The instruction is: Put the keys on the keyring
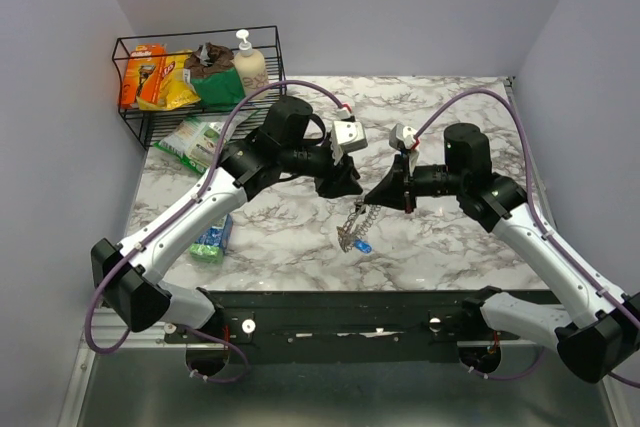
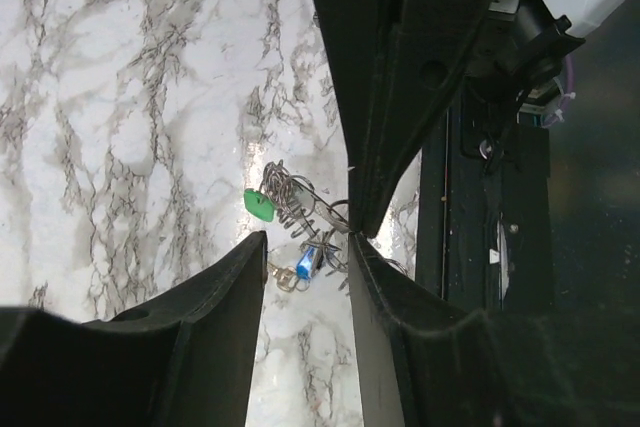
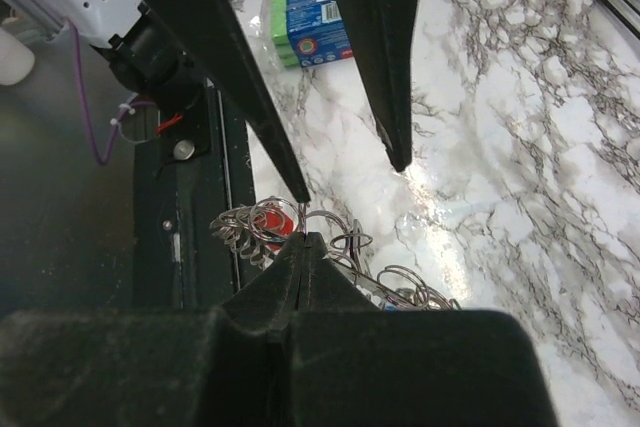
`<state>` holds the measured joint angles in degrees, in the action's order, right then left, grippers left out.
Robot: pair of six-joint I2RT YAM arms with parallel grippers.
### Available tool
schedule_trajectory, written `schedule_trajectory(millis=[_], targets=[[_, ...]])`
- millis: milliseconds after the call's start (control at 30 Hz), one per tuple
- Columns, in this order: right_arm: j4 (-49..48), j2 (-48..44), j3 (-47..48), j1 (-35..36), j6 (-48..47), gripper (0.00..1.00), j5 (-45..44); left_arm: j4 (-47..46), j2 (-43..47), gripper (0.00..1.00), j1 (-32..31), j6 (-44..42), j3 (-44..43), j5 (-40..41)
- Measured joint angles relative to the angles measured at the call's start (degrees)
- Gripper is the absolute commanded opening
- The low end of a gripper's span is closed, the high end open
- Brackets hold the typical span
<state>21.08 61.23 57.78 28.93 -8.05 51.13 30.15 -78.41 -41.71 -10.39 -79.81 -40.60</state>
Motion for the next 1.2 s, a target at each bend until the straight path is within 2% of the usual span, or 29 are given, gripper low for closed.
schedule_trajectory(millis=[200,367,967,1200], targets=[[0.0,-0.4,-0.2,0.0,-0.2,0.01,1.0,0.5,-1.4,0.43,-0.3,-0.3,-0.3,-0.8],[0.0,-0.5,-0.3,0.0,-0.2,0.01,1.2,1.2,-1.3,0.46,-0.4,-0.7,-0.3,-1.2],[0.0,-0.9,-0.7,0.0,-0.4,0.01,3.6,3.2,1.8,0.46,-0.5,-1.1,-0.3,-3.8],[-0.4,-1.0,-0.8,0.0,-0.4,0.01,3.6,6.4,0.2,0.41,-1.6,-2.3,-0.3,-4.0]])
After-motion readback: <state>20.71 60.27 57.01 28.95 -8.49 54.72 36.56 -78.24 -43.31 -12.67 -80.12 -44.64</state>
